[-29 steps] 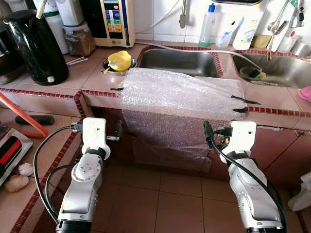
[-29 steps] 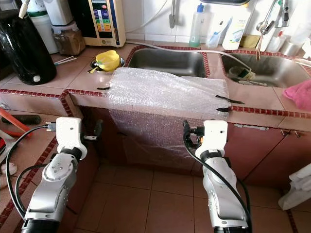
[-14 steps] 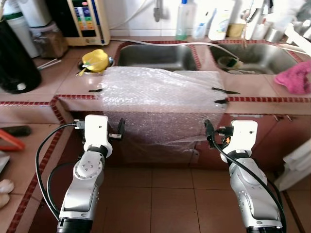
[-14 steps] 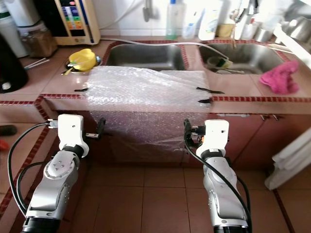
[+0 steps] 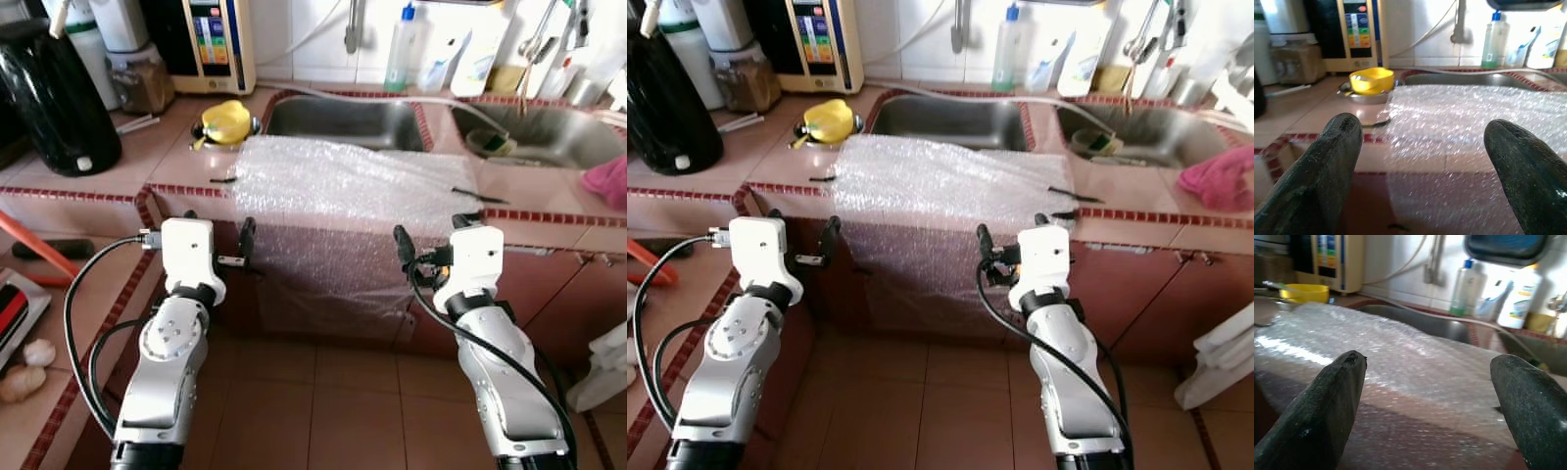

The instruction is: Kitchen organization

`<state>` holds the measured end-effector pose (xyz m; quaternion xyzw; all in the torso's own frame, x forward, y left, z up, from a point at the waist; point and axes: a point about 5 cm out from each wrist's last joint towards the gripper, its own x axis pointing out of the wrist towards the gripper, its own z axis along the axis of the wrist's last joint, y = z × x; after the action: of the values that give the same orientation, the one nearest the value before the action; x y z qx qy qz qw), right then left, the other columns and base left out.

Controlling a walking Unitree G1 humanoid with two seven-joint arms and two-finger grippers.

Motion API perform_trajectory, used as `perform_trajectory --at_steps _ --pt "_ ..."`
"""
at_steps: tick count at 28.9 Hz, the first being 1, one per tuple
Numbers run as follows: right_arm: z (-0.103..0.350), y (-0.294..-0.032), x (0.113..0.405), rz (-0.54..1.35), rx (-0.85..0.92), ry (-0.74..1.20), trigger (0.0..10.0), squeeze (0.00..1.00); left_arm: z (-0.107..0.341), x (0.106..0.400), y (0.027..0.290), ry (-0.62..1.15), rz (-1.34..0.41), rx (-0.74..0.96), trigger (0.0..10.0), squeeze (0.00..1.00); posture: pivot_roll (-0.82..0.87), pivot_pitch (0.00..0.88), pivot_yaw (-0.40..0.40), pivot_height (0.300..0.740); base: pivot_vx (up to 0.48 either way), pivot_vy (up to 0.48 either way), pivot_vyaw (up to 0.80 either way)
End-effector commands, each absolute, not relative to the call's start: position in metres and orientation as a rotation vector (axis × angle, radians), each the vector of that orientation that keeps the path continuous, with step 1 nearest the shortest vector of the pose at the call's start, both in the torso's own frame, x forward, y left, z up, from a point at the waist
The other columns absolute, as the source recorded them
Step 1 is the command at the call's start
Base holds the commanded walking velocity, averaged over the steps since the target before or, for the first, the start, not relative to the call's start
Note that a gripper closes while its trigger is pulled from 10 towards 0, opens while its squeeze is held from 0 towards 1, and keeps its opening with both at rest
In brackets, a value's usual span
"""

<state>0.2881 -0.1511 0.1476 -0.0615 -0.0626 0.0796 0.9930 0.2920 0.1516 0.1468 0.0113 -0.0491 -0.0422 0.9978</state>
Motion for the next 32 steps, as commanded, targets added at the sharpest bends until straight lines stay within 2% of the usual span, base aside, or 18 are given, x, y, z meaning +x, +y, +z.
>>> perform_trajectory --at_steps 1,32 --pt "0.1540 -0.1539 0.2874 0.150 -0.136 -0.153 10.0 0.00 0.1494 0.2920 0.1510 -0.106 -0.092 0.019 10.0 0.00 0.01 0.000 0.018 0.740 0.341 0.000 0.00" --pt "0.1525 -0.1534 0.2842 0.165 -0.146 -0.144 10.0 0.00 0.1441 0.2898 0.1463 -0.078 -0.107 0.008 10.0 0.00 0.00 0.000 0.016 0.740 0.326 0.000 0.00"
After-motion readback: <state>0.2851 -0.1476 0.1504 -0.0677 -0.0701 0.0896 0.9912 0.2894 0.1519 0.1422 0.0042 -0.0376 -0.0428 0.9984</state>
